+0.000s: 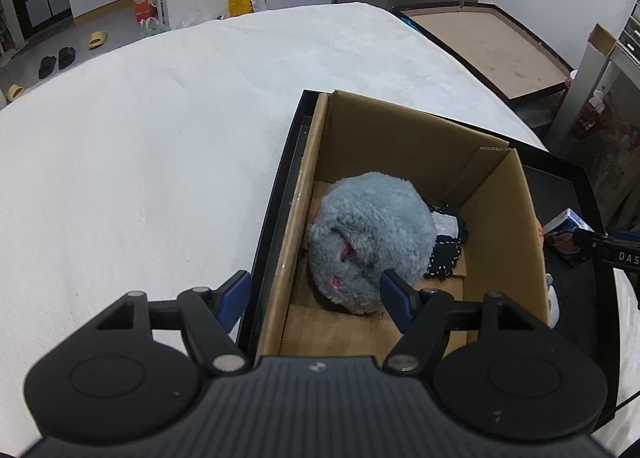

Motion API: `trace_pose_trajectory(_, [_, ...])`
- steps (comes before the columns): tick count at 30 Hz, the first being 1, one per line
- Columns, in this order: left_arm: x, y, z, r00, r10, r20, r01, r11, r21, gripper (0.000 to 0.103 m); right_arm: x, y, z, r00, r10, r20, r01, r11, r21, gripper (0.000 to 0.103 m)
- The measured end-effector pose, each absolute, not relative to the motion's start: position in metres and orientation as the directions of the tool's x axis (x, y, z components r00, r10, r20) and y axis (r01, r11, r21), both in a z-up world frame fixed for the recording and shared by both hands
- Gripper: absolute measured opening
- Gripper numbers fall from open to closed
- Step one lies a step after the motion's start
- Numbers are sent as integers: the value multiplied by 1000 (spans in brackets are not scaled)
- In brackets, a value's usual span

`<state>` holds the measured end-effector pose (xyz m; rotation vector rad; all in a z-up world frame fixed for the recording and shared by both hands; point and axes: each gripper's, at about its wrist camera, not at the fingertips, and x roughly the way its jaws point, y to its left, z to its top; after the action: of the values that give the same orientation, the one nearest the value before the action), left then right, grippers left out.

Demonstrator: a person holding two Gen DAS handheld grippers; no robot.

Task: Organize soft objects
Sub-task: 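Move the right gripper to the juice carton and grasp it, then carry the juice carton into the box and release it beside the grey ball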

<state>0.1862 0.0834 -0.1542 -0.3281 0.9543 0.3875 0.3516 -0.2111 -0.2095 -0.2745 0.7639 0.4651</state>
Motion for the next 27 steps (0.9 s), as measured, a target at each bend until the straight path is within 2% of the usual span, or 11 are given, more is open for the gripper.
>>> trace_pose_trajectory(5, [193, 85, -159, 498, 188, -846, -467, 881, -79, 70, 360, -213, -221, 622, 312, -718, -512, 856, -72, 88])
trace_pose_trajectory(8, [195, 87, -162, 486, 190, -853, -475, 877, -76, 70, 362, -213, -225, 615, 329, -717, -527, 847, -63, 83])
trace_pose_trajectory(9, [196, 86, -163, 484, 191, -854, -475, 877, -73, 70, 362, -213, -226, 613, 338, -714, -533, 844, -57, 76])
trace_pose_trajectory(11, [197, 86, -163, 482, 196, -854, -474, 878, -66, 70, 363, -214, -228, 599, 366, -713, -552, 833, -37, 55])
trace_pose_trajectory(12, [198, 85, -163, 481, 196, -855, -473, 878, -65, 70, 363, -214, -229, 587, 374, -718, -561, 828, -27, 38])
trace_pose_trajectory(13, [199, 85, -162, 481, 195, -855, -473, 879, -66, 70, 364, -214, -229, 574, 381, -725, -568, 823, -17, 26])
trace_pose_trajectory(16, [200, 84, -162, 485, 191, -853, -468, 881, -68, 70, 362, -214, -229, 561, 391, -729, -572, 820, 0, 21])
trace_pose_trajectory(27, [196, 83, -160, 495, 169, -852, -447, 890, -83, 70, 359, -220, -221, 557, 340, -757, -507, 862, 14, 20])
